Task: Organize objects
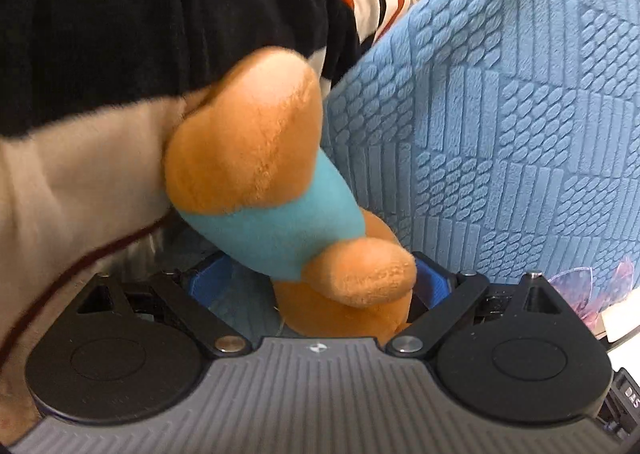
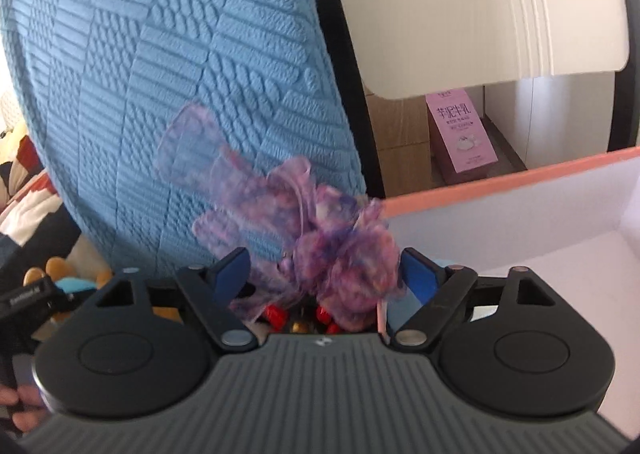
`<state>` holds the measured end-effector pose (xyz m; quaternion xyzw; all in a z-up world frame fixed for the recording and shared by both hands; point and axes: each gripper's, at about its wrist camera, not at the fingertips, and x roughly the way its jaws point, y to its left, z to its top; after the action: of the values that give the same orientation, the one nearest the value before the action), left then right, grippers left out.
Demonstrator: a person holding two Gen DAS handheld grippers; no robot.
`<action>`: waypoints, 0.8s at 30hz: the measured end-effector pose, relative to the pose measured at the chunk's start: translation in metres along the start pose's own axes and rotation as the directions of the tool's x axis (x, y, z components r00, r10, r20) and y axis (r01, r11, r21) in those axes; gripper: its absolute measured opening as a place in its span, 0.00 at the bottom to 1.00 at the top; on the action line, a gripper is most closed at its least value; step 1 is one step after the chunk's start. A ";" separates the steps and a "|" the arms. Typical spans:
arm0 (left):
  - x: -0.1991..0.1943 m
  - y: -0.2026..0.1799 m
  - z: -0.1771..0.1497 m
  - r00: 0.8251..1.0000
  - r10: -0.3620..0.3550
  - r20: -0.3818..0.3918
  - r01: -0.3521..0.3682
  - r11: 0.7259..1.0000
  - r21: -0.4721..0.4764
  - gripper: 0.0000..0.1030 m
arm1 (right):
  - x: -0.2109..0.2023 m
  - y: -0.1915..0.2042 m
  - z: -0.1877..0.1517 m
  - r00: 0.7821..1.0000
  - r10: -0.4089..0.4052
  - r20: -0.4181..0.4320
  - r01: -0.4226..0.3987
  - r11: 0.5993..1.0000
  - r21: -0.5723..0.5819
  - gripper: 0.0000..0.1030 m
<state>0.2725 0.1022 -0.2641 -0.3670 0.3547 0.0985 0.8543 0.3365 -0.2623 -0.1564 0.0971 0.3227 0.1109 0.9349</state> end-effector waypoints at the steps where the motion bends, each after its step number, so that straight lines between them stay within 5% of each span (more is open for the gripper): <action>1: 0.003 0.000 0.000 1.000 0.002 -0.005 -0.002 1.000 -0.001 0.93 | 0.003 0.000 0.001 1.000 -0.010 -0.001 0.010 1.000 -0.014 0.77; 16: 0.039 -0.014 -0.018 0.997 -0.018 -0.080 0.020 0.999 0.030 0.92 | 0.020 -0.006 0.015 0.999 0.021 -0.027 -0.021 1.000 0.006 0.51; 24: 0.028 -0.021 -0.027 0.998 0.001 -0.066 0.004 0.996 0.086 0.78 | 0.015 -0.019 0.016 1.000 -0.013 -0.017 0.014 0.996 0.085 0.17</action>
<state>0.2874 0.0658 -0.2843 -0.3332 0.3865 0.0702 0.8571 0.3610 -0.2787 -0.1572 0.1337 0.3353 0.0917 0.9281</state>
